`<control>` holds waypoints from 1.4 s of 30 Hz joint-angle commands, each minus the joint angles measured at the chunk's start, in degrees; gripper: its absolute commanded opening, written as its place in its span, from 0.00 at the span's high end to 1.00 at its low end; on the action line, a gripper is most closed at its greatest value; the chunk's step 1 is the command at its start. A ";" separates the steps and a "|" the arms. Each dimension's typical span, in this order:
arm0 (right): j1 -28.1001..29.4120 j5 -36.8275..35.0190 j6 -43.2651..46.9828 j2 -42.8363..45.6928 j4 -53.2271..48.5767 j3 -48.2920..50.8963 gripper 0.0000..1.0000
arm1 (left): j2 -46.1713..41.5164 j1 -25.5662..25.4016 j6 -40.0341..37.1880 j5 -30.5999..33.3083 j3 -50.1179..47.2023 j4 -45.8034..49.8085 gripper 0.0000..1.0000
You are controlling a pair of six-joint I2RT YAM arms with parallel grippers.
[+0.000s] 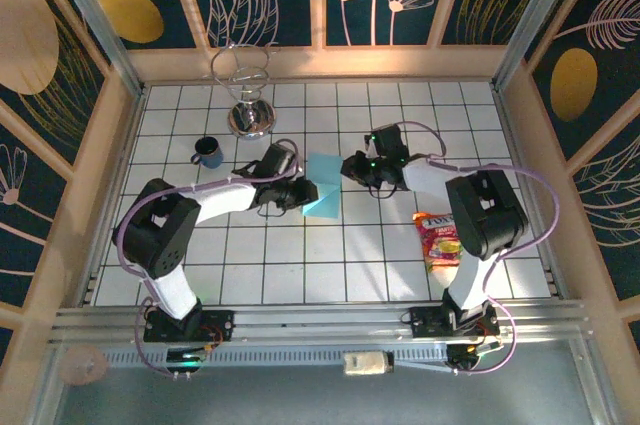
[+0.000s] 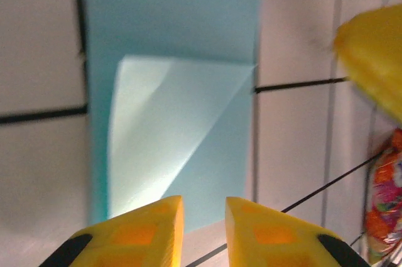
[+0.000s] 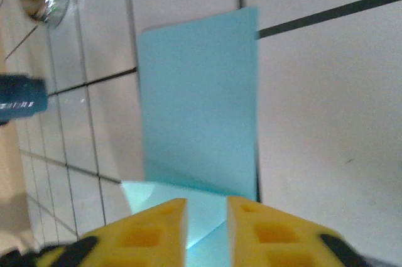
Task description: Fold a paper plane with a square sheet of paper (pick it up from the middle)
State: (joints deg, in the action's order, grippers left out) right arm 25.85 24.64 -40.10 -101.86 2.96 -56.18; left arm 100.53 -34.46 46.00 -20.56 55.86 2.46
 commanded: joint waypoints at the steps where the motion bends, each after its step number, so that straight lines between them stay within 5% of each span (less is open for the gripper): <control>1: 2.01 1.17 -5.70 1.48 3.98 2.90 0.66 | 1.19 0.31 1.38 0.18 3.47 -2.64 0.74; 9: 3.84 3.47 -13.74 1.38 12.55 7.87 0.60 | 6.56 1.41 1.13 4.38 6.74 -1.94 0.75; 20: 4.65 1.51 -16.81 -1.88 11.72 6.72 0.63 | 10.40 3.00 5.01 7.35 5.19 -2.77 0.74; 42: 5.18 1.81 -17.59 -7.58 9.58 1.12 0.66 | 8.61 4.62 12.10 2.98 -2.67 -9.93 0.72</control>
State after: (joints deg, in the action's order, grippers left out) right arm 30.61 26.85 -57.41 -108.29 13.10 -53.41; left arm 109.36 -30.28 57.01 -17.39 55.05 -10.79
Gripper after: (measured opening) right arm 0.340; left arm 0.275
